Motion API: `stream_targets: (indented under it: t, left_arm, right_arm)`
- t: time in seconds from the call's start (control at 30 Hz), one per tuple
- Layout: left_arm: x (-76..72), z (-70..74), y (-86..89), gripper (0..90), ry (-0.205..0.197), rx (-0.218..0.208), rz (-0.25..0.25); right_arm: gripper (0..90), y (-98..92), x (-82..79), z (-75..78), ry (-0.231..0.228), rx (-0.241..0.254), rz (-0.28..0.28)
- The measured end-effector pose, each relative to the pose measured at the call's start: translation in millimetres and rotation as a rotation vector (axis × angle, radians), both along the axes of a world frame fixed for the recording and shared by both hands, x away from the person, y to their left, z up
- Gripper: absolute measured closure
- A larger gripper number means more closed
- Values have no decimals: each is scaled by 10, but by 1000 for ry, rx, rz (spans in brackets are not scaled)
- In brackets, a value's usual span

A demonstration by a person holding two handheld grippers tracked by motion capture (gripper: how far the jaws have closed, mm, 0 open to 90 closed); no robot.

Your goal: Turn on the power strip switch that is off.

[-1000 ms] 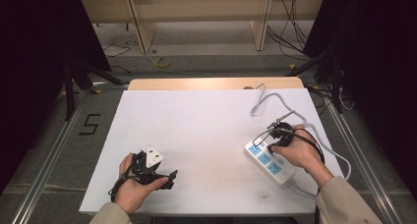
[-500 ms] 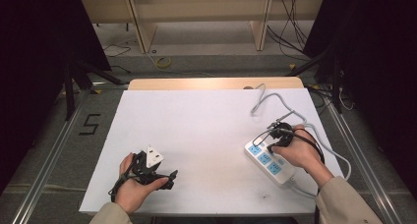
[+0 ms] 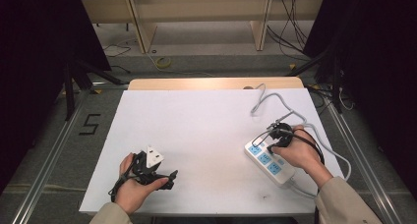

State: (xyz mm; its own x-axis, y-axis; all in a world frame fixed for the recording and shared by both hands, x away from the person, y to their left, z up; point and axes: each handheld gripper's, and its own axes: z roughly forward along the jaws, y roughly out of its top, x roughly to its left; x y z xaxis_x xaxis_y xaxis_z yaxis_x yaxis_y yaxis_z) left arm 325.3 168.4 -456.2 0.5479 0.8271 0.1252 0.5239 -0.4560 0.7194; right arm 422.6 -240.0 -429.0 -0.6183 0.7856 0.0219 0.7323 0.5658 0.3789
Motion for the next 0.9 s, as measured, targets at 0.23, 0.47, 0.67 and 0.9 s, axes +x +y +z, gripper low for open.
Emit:
stream_targets:
  t: [0.23,0.47,0.67,0.9]
  left_arm:
    - [-1,2,-1,19,-1,1,0]
    - [-1,2,-3,19,-1,2,0]
    - [-2,1,-8,19,-3,3,0]
    - [-7,2,-8,19,-4,1,0]
  right_arm:
    - [900,5,-4,-5,-1,-8,4]
    - [900,1,-1,-11,0,-5,2]
    - [900,-4,-1,-16,3,-2,2]
    - [900,4,-4,-18,0,-11,7]
